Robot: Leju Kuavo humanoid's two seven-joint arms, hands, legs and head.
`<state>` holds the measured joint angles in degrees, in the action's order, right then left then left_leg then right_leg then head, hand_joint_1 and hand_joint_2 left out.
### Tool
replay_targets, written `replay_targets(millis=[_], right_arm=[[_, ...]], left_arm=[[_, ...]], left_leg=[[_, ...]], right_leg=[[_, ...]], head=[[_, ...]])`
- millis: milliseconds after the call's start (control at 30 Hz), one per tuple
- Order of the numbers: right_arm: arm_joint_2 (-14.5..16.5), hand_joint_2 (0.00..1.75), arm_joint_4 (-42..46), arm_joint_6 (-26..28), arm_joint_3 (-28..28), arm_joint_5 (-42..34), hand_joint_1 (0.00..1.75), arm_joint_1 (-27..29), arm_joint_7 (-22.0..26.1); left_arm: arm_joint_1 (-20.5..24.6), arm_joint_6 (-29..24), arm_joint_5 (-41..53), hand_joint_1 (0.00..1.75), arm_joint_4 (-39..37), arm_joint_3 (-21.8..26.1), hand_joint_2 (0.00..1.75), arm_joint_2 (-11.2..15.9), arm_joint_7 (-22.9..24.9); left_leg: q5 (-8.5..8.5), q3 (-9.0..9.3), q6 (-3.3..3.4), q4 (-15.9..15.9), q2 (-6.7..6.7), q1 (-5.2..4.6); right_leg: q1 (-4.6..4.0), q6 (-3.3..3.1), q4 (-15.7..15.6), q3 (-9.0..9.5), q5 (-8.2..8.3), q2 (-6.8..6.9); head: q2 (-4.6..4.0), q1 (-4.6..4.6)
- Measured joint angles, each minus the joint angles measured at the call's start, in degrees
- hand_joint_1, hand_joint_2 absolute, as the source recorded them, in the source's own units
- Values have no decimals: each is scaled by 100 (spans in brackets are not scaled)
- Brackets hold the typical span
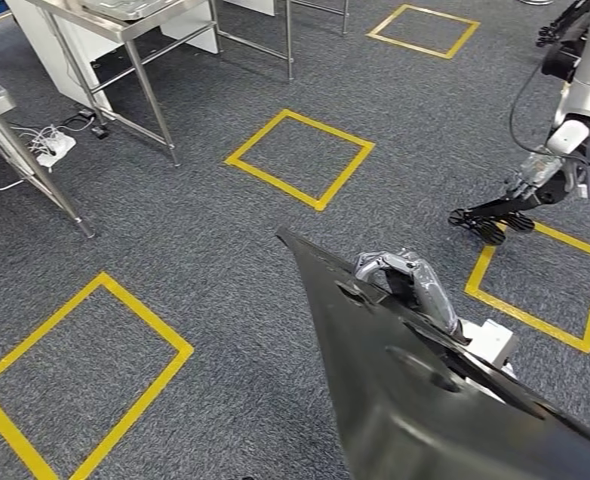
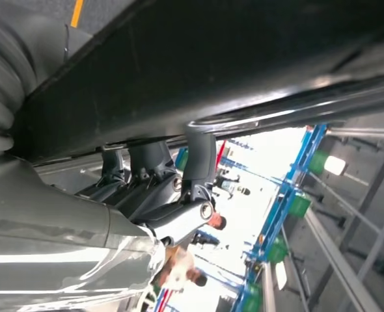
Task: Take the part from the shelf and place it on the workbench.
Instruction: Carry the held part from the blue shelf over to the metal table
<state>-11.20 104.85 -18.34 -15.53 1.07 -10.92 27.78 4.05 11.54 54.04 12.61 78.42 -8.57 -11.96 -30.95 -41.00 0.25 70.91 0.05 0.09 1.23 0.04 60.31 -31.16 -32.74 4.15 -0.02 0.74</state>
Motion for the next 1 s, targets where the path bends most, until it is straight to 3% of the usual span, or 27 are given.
replay_targets(millis=[67, 133, 200, 233, 300, 333, 400, 433, 467, 500, 567, 633, 700, 733, 800, 867, 900, 933, 967, 1000], right_arm=[[0, 175, 0, 6, 4, -3, 175, -1, -1], [-1, 175, 0, 18, 15, -7, 175, 4, -2], [0, 175, 4, 24, 25, -10, 175, 9, -1], [0, 175, 7, 24, 27, -11, 175, 10, -1], [-4, 175, 11, 24, 40, -13, 175, 25, 4], [-8, 175, 9, 24, 50, -13, 175, 47, 4], [-14, 175, 4, 24, 68, -13, 175, 108, 3], [-15, 175, 2, 24, 73, -13, 175, 132, 2], [-15, 175, 2, 24, 78, -13, 175, 146, 2], [-17, 175, 2, 24, 86, -13, 175, 152, 2], [-24, 175, 3, 27, 115, -15, 175, 171, 2], [-44, 175, 11, 33, 154, -21, 175, 211, 0], [-63, 175, 26, 40, 178, -33, 175, 241, -1], [-66, 175, 38, 43, 183, -38, 175, 246, -1], [-69, 175, 74, 49, 199, -48, 175, 277, 3], [-73, 175, 99, 52, 237, -55, 175, 329, 10], [-74, 175, 104, 53, 256, -58, 175, 353, 15], [-75, 175, 104, 54, 270, -63, 175, 371, 22], [-75, 175, 104, 54, 279, -70, 175, 382, 30], [-74, 175, 105, 53, 284, -78, 175, 387, 37]], left_arm=[[-1, -19, 8, 0, 0, 0, 175, 4, 21], [10, -47, 20, 0, 0, 0, 175, 10, 64], [-8, -80, 36, 0, 0, 0, 175, 12, 118], [-24, -98, 43, 0, 1, 0, 175, 14, 142], [-29, -122, 49, 0, 2, 0, 175, 22, 184], [-19, -129, 49, 0, 2, 0, 175, 25, 205], [-4, -137, 57, 0, 0, 0, 175, 25, 257], [-7, -148, 62, 0, 0, 0, 175, 24, 288], [-15, -162, 66, 0, 0, 1, 175, 24, 323], [-23, -176, 67, 0, 0, 1, 175, 24, 357], [-26, -200, 69, 0, 0, 1, 175, 23, 422], [-26, -228, 74, 0, 0, 2, 175, 23, 494], [-59, -258, 79, 0, 1, 8, 175, 21, 562], [-80, -271, 81, 0, 1, 14, 175, 21, 590], [-87, -292, 84, 0, 1, 25, 175, 23, 633], [-70, -306, 100, 0, 0, 28, 175, 24, 652], [-63, -308, 111, 0, 0, 28, 175, 24, 653], [-64, -307, 120, 0, 0, 28, 175, 25, 648], [-71, -302, 126, 0, 1, 28, 175, 26, 632], [-79, -291, 126, 0, 1, 28, 175, 28, 611]], left_leg=[[298, 317, 100, -659, 262, -72], [299, 425, 188, -908, 430, -155], [280, 450, 235, -985, 333, -161], [283, 483, 254, -1025, 268, -140], [295, 557, 293, -1094, 146, -89], [291, 573, 308, -1100, 75, -85], [280, 589, 323, -1099, -88, -81], [274, 600, 320, -1097, -175, -78], [265, 617, 312, -1094, -261, -73], [252, 639, 296, -1089, -347, -64], [217, 654, 246, -1054, -512, -51], [203, 618, 191, -1027, -659, -42], [212, 586, 145, -1031, -792, -28], [195, 580, 122, -1015, -767, -32], [32, 466, 62, -761, -476, -45], [-288, 131, 3, -94, -142, -30], [-410, -55, -15, 257, -87, -14], [-444, -178, -23, 478, -64, -2], [-366, -201, -20, 495, -53, 3], [-184, -109, -1, 279, -29, 0]], right_leg=[[-16, 27, -10, 77, -62, 125], [-32, 77, -23, 109, -102, 239], [-35, 134, -42, 154, -141, 336], [-28, 158, -21, 179, -182, 267], [-15, 182, 314, 69, -396, -66], [-12, 183, 650, -99, -549, -244], [-11, 190, 1348, -518, -770, -373], [-11, 198, 1477, -641, -725, -384], [-9, 208, 1391, -663, -565, -394], [-3, 220, 1093, -581, -314, -431], [28, 240, 370, -326, 92, -687], [43, 212, 38, -201, 173, -889], [36, 140, 9, -179, 148, -817], [40, 107, -1, -162, 144, -749], [58, 51, -21, -121, 132, -590], [45, 17, -20, -88, 96, -407], [40, 10, -19, -73, 75, -312], [37, 8, -18, -52, 51, -222], [35, 11, -18, -24, 25, -140], [31, 16, -18, 16, -5, -65]], head=[[0, -1], [0, -2], [0, -1], [0, -2], [0, -8], [0, -11], [0, -12], [0, -11], [0, -11], [0, -11], [0, -12], [0, -11], [0, -9], [0, -9], [0, -6], [0, -4], [0, -4], [0, -4], [0, -4], [0, -4]])
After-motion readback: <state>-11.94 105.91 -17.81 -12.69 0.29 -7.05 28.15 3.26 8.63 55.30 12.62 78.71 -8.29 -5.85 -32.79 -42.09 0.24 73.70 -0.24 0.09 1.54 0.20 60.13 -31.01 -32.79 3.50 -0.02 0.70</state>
